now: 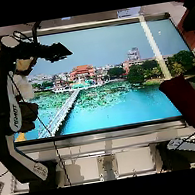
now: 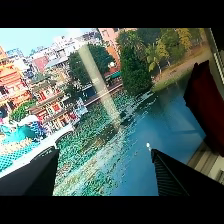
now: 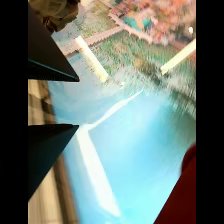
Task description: Fold the shirts.
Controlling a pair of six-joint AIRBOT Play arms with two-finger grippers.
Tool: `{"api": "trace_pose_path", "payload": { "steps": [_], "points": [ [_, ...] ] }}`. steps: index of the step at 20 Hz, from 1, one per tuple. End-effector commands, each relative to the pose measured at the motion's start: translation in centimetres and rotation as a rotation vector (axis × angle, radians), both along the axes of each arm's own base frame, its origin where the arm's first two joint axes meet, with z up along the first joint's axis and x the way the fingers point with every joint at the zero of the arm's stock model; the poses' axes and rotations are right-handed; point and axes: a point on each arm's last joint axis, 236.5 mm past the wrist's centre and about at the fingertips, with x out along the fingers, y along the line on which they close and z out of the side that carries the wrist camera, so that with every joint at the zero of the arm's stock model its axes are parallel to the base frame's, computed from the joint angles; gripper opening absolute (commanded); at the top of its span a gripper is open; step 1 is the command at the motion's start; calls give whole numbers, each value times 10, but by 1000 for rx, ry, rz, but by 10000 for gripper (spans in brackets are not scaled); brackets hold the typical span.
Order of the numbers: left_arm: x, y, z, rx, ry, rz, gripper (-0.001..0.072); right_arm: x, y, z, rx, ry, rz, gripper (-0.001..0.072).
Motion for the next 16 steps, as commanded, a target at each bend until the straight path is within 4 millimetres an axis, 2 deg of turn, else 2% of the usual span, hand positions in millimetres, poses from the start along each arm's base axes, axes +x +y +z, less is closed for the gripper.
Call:
{"api": "trace_pose_path", "payload": {
  "steps": [1,3,4,6,9,11,14,16],
  "points": [
    [-5,-5,-1,-8,42,5,624,71,42,14,-161,-300,191,332],
    [-21,-8,-4,11,81,-45,579,105,86,17,-285,-435,340,331],
    [-28,-6,-4,31,97,-59,579,117,103,16,-353,-473,394,331],
    [-38,6,7,94,67,-60,580,130,128,6,-501,-497,496,331],
    [-52,36,36,241,-29,-14,579,120,155,-14,-663,-448,699,302],
    [-63,53,62,315,-93,32,579,116,177,-16,-685,-460,771,302],
    [-79,62,100,337,-182,76,579,111,208,-15,-668,-488,833,302],
    [-89,68,110,363,-193,89,579,109,220,-15,-662,-498,859,303]
  ]
}}
